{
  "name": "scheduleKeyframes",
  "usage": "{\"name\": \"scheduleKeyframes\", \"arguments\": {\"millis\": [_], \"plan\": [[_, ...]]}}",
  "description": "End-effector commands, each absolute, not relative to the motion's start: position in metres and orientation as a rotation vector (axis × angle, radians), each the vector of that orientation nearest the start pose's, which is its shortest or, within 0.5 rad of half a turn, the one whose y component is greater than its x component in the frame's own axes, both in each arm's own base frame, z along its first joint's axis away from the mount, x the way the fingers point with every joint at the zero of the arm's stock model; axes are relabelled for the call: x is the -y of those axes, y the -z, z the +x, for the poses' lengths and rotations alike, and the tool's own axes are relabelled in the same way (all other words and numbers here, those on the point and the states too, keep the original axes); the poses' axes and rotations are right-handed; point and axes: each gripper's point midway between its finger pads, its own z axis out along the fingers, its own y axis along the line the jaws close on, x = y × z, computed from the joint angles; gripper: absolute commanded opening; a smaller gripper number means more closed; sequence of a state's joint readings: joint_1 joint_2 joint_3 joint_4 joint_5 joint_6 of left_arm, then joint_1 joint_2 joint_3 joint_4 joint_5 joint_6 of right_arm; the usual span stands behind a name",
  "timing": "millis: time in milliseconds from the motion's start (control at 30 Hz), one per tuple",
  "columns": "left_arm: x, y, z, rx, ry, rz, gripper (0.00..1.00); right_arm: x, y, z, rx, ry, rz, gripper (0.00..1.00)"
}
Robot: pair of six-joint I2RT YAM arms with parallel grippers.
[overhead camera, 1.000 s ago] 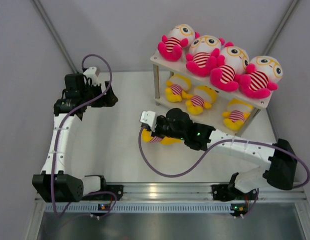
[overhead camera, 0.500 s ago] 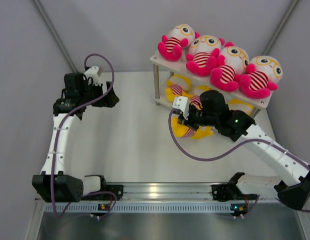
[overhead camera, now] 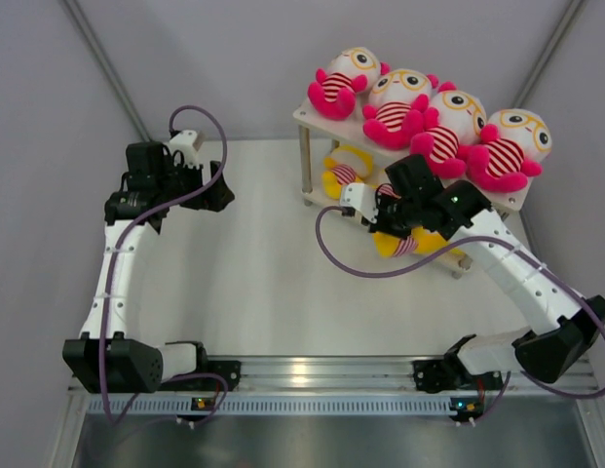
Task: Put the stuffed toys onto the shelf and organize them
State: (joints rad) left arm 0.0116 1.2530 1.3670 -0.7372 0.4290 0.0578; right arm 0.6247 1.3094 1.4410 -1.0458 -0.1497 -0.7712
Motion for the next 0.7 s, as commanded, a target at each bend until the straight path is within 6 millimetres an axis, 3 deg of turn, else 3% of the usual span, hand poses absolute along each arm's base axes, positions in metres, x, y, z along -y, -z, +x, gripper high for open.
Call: {"name": "scheduleKeyframes", "arguments": {"millis": [0, 300, 533, 667], "plan": [[0.068, -0.287, 0.343, -2.117, 0.429, 0.329, 0.92, -0.154, -0.251, 0.279, -1.87, 0.127, -1.733, 0.0], [0.068, -0.283, 0.346, -2.13, 0.433, 0.33, 0.92, -0.153, -0.243, 0.298, -1.833, 0.374, -1.917, 0.0], [0.067, -0.283, 0.349, -2.132, 0.433, 0.324, 0.92, -0.2, -0.259, 0.284, -1.683, 0.333, -2.018, 0.0], [0.069, -0.282, 0.349, -2.136, 0.445, 0.323, 0.92, -0.195, -0.258, 0.296, -1.653, 0.441, -2.051, 0.0]]}}
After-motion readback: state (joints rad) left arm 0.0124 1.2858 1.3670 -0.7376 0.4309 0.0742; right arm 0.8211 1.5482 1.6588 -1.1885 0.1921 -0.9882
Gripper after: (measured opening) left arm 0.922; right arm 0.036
